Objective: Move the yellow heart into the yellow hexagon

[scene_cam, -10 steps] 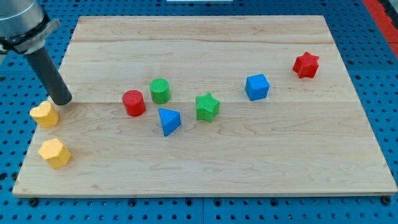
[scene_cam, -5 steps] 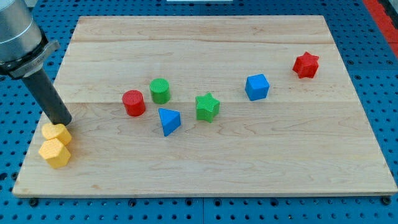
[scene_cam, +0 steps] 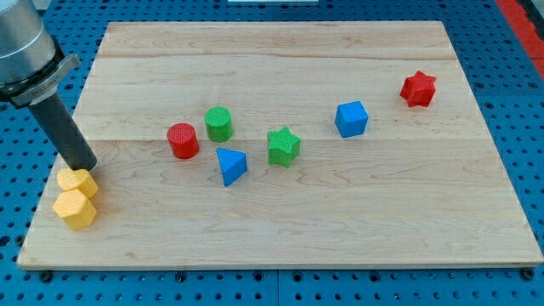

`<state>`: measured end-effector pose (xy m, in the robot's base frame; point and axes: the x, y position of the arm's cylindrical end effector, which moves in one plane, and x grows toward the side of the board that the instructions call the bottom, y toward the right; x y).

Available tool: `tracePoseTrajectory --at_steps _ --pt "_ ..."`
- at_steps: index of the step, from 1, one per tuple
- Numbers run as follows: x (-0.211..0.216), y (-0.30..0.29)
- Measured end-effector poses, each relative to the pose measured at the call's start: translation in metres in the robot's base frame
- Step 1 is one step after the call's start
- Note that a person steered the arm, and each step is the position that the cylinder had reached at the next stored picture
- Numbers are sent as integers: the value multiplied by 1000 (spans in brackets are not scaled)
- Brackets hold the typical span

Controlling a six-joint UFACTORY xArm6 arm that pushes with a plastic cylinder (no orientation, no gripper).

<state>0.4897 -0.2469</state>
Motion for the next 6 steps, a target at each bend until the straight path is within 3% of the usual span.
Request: tracePoseTrajectory --at_steps 3,4,6 --pt "-7 -9" --pt "-16 29" --pt "-101 100"
